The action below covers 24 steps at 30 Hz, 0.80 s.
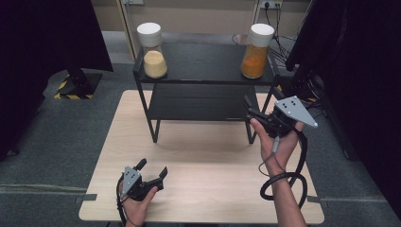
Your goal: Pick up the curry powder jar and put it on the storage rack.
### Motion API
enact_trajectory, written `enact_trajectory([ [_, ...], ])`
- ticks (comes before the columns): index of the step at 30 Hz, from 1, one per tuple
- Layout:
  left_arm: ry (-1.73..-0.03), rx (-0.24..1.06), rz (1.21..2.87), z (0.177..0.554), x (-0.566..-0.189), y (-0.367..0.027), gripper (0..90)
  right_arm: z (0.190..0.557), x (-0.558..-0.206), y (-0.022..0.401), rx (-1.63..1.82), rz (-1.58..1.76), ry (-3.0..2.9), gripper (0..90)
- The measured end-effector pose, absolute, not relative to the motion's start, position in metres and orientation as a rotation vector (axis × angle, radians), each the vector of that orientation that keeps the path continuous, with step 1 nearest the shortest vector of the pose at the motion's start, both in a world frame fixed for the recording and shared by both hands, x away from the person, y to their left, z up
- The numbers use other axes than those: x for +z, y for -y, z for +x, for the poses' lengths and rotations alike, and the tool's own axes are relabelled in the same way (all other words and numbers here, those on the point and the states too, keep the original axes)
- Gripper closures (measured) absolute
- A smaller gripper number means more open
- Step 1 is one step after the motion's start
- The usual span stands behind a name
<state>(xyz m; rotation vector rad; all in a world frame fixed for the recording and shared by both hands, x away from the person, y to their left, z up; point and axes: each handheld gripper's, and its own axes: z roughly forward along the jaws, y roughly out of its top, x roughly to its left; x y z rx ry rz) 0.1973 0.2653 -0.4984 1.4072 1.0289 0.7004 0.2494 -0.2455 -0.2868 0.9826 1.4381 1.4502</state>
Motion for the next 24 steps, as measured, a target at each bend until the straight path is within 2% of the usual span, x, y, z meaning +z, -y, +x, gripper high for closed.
enact_trajectory([
  [24, -1.027, 0.705, 1.411, 0.197, -0.498, -0.265, 6.6, 0.232, -0.334, 0.263, 1.467, 0.971, -1.500, 8.7],
])
